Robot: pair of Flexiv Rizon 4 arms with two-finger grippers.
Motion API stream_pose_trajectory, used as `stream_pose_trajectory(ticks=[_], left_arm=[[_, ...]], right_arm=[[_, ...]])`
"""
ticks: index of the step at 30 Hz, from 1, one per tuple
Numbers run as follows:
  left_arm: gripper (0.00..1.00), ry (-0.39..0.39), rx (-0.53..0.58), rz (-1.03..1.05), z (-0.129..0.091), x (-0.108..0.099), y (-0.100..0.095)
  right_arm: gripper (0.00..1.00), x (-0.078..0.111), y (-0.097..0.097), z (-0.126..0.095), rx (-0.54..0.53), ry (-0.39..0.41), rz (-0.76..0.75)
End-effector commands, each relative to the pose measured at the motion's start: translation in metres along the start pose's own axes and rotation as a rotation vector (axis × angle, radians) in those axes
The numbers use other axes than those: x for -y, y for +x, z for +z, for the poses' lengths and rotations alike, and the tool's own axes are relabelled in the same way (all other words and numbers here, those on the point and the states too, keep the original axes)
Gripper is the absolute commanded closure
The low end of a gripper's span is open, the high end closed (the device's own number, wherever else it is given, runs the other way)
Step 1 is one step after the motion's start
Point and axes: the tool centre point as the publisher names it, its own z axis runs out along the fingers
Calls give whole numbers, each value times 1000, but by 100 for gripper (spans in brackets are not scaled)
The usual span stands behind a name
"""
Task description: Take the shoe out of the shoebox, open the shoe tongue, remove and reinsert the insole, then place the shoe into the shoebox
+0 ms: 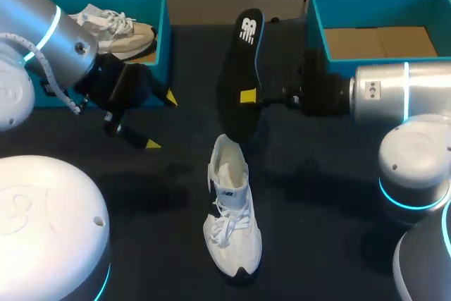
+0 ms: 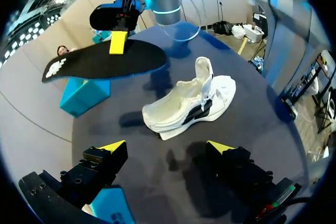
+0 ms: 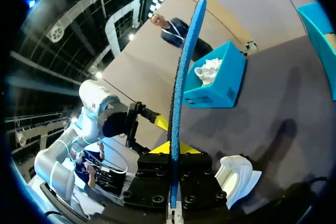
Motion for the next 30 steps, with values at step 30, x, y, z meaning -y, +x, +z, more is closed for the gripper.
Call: stream_pose_trajectory(ticks=[30], left_arm=[[0,-84,-68,-214,30,-11,27]], right_arm=[[100,9,-4,3,-36,-86,-143]])
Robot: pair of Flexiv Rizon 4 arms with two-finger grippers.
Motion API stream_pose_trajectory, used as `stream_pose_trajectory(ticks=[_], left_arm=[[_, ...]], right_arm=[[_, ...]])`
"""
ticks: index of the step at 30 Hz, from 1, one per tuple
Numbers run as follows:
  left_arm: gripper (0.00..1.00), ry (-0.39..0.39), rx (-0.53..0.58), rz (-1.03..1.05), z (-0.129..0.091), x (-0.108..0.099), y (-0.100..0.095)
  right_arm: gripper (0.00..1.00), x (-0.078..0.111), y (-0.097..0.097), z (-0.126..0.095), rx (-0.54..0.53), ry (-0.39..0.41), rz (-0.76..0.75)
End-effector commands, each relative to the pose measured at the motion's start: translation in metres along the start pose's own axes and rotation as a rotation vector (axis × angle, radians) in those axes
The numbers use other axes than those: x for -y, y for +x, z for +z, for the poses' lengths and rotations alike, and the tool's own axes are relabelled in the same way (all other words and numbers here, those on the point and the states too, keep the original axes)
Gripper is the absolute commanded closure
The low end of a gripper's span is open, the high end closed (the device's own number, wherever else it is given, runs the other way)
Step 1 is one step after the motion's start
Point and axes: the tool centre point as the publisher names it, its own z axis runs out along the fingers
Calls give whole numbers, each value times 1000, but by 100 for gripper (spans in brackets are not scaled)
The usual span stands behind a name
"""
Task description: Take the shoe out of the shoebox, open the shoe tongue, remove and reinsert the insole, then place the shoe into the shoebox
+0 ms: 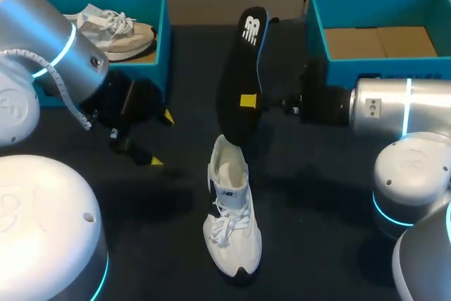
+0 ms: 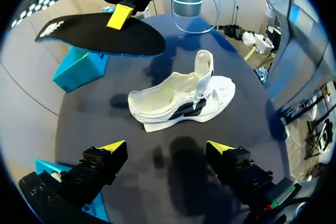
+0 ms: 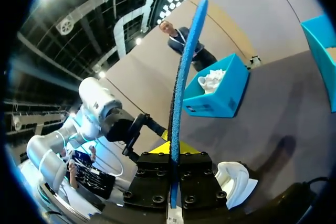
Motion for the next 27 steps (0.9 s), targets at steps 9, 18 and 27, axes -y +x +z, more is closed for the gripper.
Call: stream_pose_trajectory(ticks=[9,18,27], left_arm=[[0,-29,-61,-58,30,0,-5],[0,-16,-117,-46,46,-14,-8],[0,-50,-123,-28,63,-19,-7]], right_arm=[[100,4,-15,2,-109,-65,-86],[100,9,-24,16,-146,-73,-99],[100,15,-35,22,-188,-74,-94]])
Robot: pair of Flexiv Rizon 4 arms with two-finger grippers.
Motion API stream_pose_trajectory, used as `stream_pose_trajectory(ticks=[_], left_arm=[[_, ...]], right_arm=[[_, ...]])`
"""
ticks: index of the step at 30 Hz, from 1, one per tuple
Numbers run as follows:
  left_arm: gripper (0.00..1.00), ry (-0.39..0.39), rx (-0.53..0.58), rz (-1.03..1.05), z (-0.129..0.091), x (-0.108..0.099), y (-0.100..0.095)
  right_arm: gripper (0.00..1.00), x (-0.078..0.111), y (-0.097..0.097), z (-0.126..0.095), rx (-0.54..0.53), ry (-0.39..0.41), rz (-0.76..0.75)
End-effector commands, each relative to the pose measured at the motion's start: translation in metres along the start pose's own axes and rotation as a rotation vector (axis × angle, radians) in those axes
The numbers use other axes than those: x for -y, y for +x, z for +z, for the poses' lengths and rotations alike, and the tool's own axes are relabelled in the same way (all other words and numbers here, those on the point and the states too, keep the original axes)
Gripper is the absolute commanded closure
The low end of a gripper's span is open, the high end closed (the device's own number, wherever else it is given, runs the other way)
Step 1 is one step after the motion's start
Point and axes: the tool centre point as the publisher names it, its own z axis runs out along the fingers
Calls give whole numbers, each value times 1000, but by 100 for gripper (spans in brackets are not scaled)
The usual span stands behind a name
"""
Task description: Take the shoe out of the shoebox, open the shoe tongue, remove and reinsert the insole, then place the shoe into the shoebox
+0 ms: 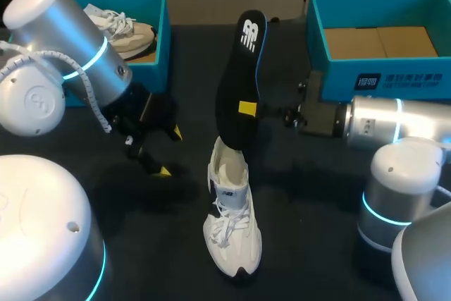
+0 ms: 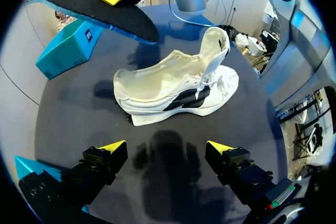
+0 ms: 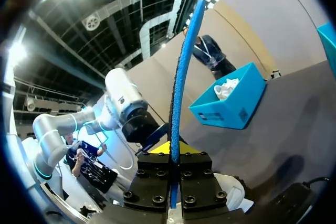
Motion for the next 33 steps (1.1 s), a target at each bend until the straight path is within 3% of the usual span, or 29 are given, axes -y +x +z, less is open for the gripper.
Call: stream_pose_trajectory(ticks=[1,19,24,33], left_arm=[[0,-12,-1,5,10,3,-1],[0,-31,-17,8,17,1,0],[0,-44,-33,11,33,8,-8],[0,-56,-35,-11,42,5,-13]], right_arm=[[100,5,-7,6,-13,0,3],[100,13,-10,7,-10,-30,-2],[100,19,-18,11,-15,-5,-9],[100,17,-23,15,-46,13,-15]])
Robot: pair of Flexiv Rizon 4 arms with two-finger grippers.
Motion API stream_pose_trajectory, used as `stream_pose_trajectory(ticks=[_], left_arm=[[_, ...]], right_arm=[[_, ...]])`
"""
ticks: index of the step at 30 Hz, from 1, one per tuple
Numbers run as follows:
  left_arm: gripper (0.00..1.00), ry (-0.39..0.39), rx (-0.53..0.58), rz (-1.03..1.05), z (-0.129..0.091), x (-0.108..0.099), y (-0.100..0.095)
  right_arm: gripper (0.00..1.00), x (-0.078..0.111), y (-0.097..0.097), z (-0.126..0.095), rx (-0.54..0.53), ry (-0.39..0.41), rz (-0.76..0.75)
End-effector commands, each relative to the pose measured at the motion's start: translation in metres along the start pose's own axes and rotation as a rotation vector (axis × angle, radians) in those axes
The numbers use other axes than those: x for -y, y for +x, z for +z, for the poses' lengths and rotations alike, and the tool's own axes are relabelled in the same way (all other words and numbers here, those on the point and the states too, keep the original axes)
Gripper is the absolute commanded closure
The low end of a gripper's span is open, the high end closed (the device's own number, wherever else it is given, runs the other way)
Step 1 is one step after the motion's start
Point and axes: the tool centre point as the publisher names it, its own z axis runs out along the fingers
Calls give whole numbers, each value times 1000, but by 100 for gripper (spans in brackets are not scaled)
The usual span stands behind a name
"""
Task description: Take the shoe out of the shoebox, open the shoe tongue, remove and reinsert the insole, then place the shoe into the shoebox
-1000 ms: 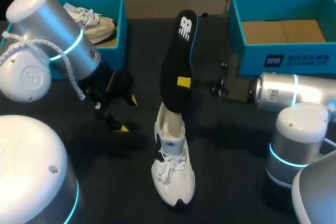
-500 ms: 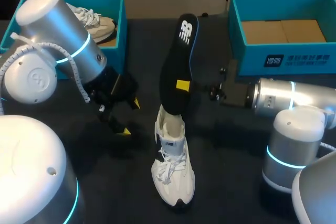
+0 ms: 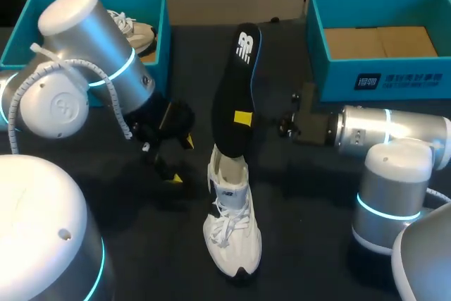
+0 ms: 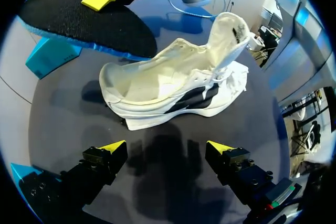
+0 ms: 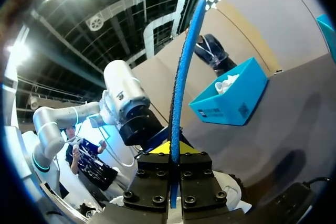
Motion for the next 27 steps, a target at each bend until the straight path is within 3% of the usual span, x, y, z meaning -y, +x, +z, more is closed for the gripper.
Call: stream_pose_trajectory(ticks=[1,27], left_arm=[[0,-3,-2,-14,7,-1,-6],[0,1,12,-86,15,1,9]], right_arm=[[100,-3,-3,4,-12,14,0],[100,19,-16,13,-64,48,25]])
